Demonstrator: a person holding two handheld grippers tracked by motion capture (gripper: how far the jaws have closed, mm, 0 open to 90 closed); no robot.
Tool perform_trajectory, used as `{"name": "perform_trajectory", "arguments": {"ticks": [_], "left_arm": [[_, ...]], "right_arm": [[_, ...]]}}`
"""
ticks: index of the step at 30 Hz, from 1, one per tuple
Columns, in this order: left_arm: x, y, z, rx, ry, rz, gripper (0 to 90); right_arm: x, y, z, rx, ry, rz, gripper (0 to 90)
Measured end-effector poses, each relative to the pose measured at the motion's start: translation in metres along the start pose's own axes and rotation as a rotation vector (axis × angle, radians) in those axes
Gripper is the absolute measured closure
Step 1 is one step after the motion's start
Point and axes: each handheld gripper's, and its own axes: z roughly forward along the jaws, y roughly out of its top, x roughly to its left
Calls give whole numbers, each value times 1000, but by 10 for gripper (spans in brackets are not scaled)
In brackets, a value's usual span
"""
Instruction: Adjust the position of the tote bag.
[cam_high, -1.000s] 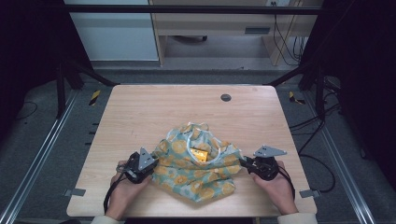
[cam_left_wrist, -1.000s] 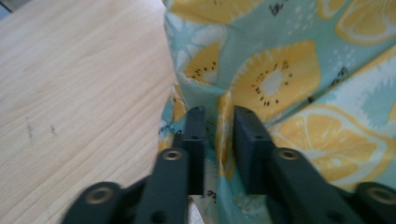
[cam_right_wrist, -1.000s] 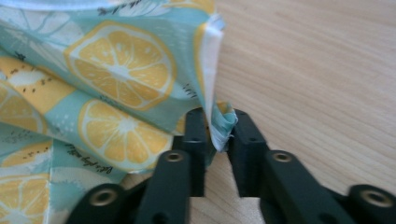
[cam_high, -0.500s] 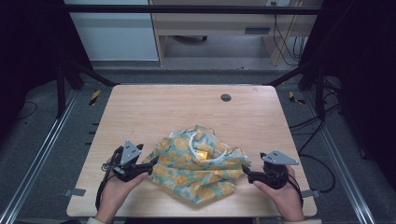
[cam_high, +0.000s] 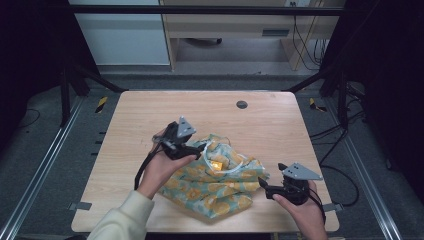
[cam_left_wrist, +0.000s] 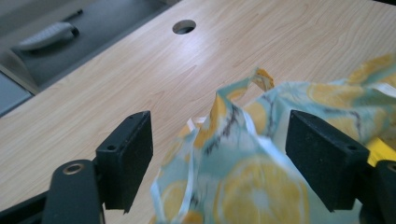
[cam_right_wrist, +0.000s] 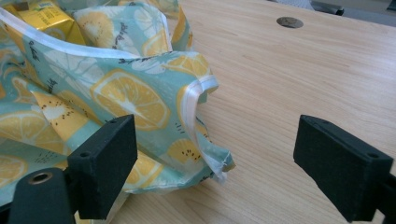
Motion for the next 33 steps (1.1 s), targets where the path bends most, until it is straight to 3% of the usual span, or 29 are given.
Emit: {"name": "perform_trajectory", "arguments": {"ticks": [5, 9, 12, 15, 17, 19, 25, 33], "left_arm": [[2, 10, 33, 63, -22, -34, 251], [2, 9, 48, 134, -30, -25, 336], [0, 8, 52, 175, -21, -20, 484], [-3, 8, 49, 166, -21, -10, 692], [-4, 8, 43, 131, -9, 9, 796], [-5, 9, 32, 74, -10, 7, 842], [-14, 10, -11, -85, -85, -16, 896], [-34, -8, -53, -168, -177, 15, 900]], "right_arm": [[0, 0, 2, 11, 2, -5, 149], [2, 0, 4, 11, 6, -18, 153], [3, 1, 5, 12, 6, -21, 154], [3, 1, 5, 10, 3, -23, 154], [3, 1, 4, 9, -1, -24, 154], [3, 2, 4, 5, -4, -21, 154], [3, 2, 4, -1, -22, -25, 156], [6, 7, -1, -25, -27, -17, 161]]}}
